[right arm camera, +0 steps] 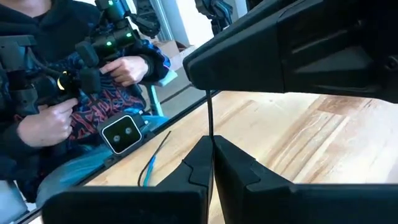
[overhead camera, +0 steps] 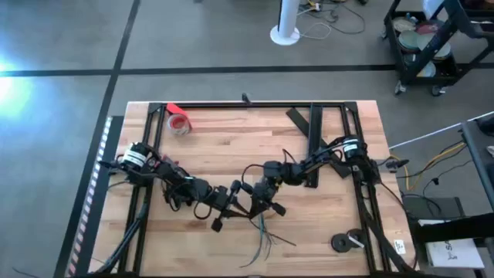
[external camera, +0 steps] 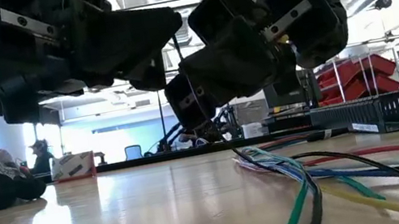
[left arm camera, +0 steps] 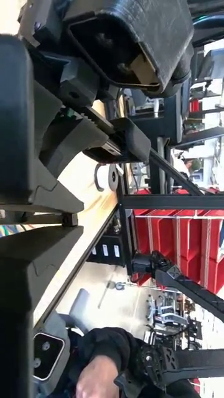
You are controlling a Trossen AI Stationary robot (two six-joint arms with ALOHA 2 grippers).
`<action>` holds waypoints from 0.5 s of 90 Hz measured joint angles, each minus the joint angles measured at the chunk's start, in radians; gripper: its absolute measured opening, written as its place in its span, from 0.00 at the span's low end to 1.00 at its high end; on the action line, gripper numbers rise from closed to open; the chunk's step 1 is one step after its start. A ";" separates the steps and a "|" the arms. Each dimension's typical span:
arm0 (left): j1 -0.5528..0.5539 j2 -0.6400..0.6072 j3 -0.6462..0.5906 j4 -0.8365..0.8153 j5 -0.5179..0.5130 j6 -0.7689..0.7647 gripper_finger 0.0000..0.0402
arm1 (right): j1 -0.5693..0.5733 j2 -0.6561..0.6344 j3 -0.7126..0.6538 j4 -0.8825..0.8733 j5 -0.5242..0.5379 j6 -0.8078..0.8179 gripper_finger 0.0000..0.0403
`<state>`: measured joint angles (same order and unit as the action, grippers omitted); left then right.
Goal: Ziptie cables
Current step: Wrap the zip tie around the cable bundle
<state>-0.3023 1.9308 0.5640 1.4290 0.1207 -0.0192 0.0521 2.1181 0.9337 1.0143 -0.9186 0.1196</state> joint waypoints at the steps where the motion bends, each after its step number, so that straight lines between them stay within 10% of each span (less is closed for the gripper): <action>1: 0.000 0.000 0.000 0.000 0.000 -0.001 0.10 | 0.000 0.000 0.000 -0.001 0.001 0.000 0.00; 45: 0.000 0.000 0.000 -0.015 0.001 -0.033 0.16 | 0.000 0.000 0.000 -0.016 0.002 0.000 0.00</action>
<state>-0.3028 1.9308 0.5640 1.4136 0.1215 -0.0522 0.0521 2.1181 0.9337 0.9985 -0.9165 0.1199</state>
